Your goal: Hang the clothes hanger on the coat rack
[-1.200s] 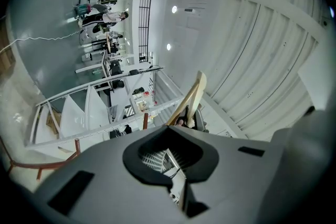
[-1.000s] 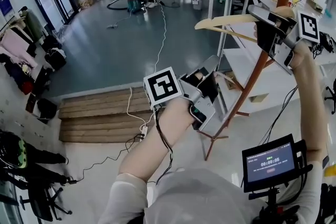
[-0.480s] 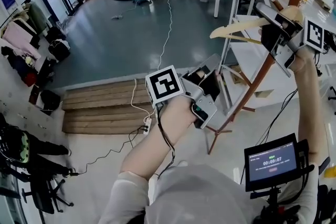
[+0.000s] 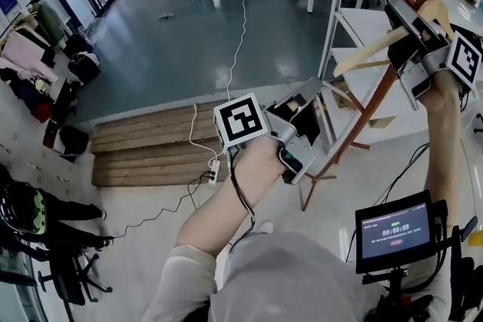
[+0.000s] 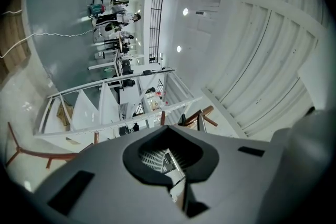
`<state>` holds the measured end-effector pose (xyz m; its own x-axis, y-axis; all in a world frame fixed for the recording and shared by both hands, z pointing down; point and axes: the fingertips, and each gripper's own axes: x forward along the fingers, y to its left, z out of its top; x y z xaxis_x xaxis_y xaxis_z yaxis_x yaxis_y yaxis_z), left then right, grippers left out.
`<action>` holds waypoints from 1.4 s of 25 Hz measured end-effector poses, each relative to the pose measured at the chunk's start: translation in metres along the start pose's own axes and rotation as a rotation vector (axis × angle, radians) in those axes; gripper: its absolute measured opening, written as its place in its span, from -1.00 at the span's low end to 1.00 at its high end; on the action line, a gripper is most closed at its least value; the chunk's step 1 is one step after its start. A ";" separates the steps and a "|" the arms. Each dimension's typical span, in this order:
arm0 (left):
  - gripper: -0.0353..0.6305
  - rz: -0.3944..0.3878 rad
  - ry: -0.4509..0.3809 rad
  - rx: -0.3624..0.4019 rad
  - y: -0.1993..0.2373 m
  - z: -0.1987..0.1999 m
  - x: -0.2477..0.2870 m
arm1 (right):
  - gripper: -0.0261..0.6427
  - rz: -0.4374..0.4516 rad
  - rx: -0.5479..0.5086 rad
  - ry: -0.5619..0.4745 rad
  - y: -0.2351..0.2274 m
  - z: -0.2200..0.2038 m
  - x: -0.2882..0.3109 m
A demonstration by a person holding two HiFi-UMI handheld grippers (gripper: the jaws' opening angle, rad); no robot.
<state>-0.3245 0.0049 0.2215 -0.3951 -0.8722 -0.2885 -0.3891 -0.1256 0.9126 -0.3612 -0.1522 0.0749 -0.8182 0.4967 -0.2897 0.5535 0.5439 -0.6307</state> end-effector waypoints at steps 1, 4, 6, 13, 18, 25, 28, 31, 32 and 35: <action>-0.88 0.003 0.005 -0.005 0.002 -0.002 0.000 | -0.28 -0.039 0.002 -0.021 -0.003 0.002 -0.005; -0.88 0.003 0.021 -0.020 0.000 -0.006 -0.005 | -0.28 -0.106 0.017 -0.055 -0.002 0.003 -0.017; -0.88 -0.005 0.041 -0.029 -0.003 -0.014 -0.009 | -0.28 -0.121 0.024 -0.053 0.003 -0.002 -0.024; -0.88 -0.014 0.114 -0.076 0.009 -0.037 0.004 | -0.28 -0.154 0.039 -0.013 0.002 -0.012 -0.041; -0.88 -0.028 0.164 -0.102 0.011 -0.048 0.017 | -0.27 -0.099 0.059 0.005 0.005 -0.027 -0.042; -0.88 -0.036 0.248 -0.142 0.023 -0.082 0.030 | -0.27 -0.023 0.145 -0.044 -0.008 -0.057 -0.072; -0.88 -0.035 0.286 -0.164 0.031 -0.097 0.032 | -0.27 -0.014 0.132 -0.070 -0.007 -0.077 -0.090; -0.88 -0.039 0.331 -0.181 0.043 -0.119 0.032 | -0.27 -0.045 0.099 -0.103 -0.013 -0.103 -0.114; -0.88 -0.038 0.351 -0.188 0.047 -0.129 0.031 | -0.27 -0.064 0.091 -0.118 -0.016 -0.112 -0.125; -0.88 -0.032 0.432 -0.203 0.052 -0.165 0.023 | -0.27 -0.164 0.085 -0.197 -0.021 -0.137 -0.172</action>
<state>-0.2167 -0.0992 0.3100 0.0133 -0.9777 -0.2096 -0.2078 -0.2078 0.9559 -0.2107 -0.1564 0.2363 -0.9149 0.2613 -0.3078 0.4029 0.5433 -0.7365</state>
